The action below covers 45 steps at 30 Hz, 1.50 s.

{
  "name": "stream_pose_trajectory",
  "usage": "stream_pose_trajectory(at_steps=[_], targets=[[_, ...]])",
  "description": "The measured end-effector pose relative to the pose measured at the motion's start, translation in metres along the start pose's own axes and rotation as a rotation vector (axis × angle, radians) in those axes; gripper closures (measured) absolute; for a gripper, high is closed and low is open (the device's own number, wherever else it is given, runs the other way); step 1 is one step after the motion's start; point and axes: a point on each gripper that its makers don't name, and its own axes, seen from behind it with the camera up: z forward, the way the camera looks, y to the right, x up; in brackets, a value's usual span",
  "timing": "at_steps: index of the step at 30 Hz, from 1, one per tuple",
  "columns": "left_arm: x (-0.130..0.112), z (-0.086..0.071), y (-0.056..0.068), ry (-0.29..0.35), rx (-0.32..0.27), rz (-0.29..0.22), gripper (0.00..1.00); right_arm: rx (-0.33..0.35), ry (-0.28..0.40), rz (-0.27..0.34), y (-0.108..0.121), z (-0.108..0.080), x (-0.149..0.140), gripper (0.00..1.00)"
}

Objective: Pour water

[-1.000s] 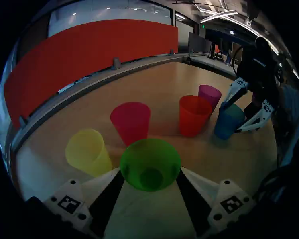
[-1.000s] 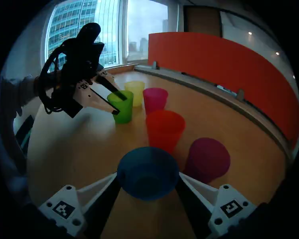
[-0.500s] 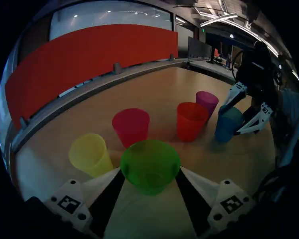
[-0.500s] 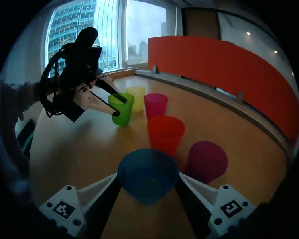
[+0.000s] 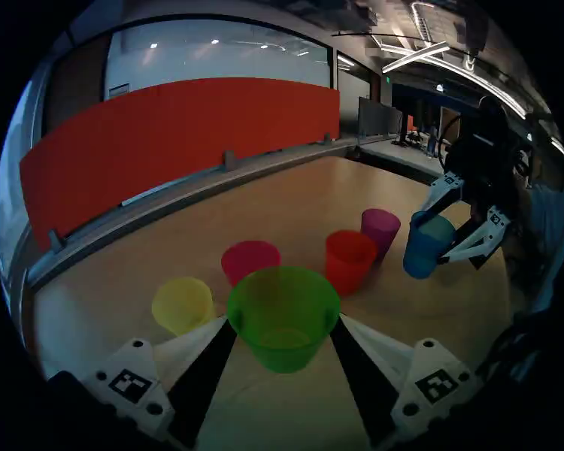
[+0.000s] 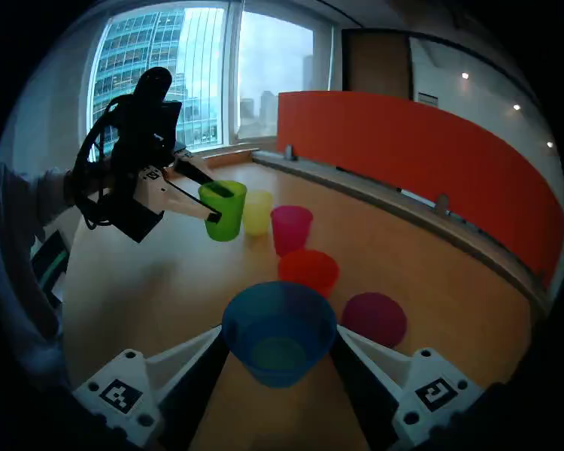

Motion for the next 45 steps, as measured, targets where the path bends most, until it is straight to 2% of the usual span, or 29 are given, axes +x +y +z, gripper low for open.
stream_pose_trajectory(at_steps=[12, 18, 24, 36, 45], targets=[[0.02, -0.025, 0.008, 0.082, 0.013, -0.014, 0.15, -0.009, 0.052, -0.014, -0.003, -0.012, 0.019, 0.1], [0.034, -0.039, 0.014, 0.139, 0.011, -0.029, 0.15, -0.011, 0.097, -0.017, -0.006, -0.02, 0.033, 0.1], [0.047, -0.055, 0.018, 0.205, 0.024, -0.022, 0.15, -0.009, 0.152, -0.021, -0.011, -0.027, 0.052, 0.1], [0.07, -0.088, 0.042, 0.32, 0.041, -0.006, 0.15, -0.006, 0.261, -0.035, -0.015, -0.039, 0.093, 0.1], [0.078, -0.102, 0.059, 0.368, 0.045, 0.001, 0.15, 0.017, 0.322, -0.049, -0.018, -0.046, 0.118, 0.1]])
